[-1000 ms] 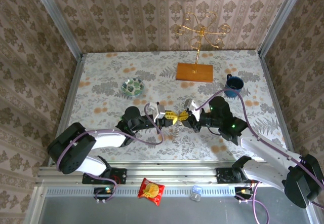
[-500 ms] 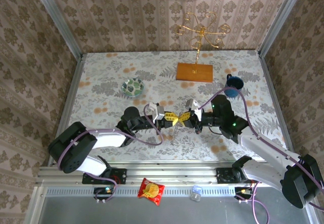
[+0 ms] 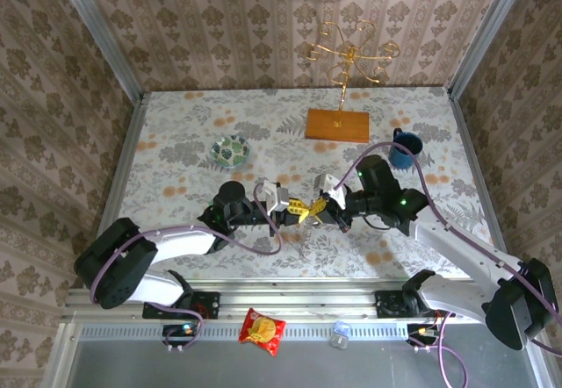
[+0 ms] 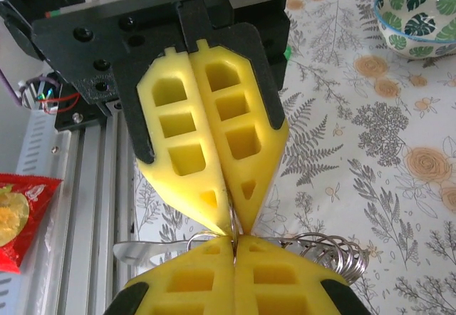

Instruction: Put the keys on the keyring

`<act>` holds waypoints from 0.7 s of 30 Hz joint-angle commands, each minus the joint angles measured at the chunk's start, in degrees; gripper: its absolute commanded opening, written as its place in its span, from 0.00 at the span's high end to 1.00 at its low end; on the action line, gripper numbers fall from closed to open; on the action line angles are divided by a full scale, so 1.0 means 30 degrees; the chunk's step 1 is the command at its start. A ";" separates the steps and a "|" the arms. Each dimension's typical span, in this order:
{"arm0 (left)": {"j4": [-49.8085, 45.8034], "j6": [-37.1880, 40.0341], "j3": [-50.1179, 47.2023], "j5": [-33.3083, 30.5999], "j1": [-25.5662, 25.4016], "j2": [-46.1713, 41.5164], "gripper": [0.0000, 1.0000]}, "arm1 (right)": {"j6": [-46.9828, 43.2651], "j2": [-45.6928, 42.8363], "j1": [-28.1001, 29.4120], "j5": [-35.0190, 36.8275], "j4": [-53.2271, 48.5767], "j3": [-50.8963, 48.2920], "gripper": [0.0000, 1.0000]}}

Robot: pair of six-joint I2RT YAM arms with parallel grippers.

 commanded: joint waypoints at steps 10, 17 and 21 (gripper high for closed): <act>0.0615 -0.0528 -0.0285 -0.0114 0.0031 -0.0669 1.00 | 0.1735 -0.1475 0.0254 -0.0959 0.4091 -0.1527 0.73; 0.3314 -0.1777 -0.0742 0.0341 0.0294 -0.0281 1.00 | 0.2712 -0.1656 0.0229 -0.0664 0.5294 -0.2449 0.71; 0.3710 -0.1880 -0.0909 0.0505 0.0313 -0.0218 1.00 | 0.4325 -0.2863 -0.0552 -0.0438 0.7705 -0.3671 0.73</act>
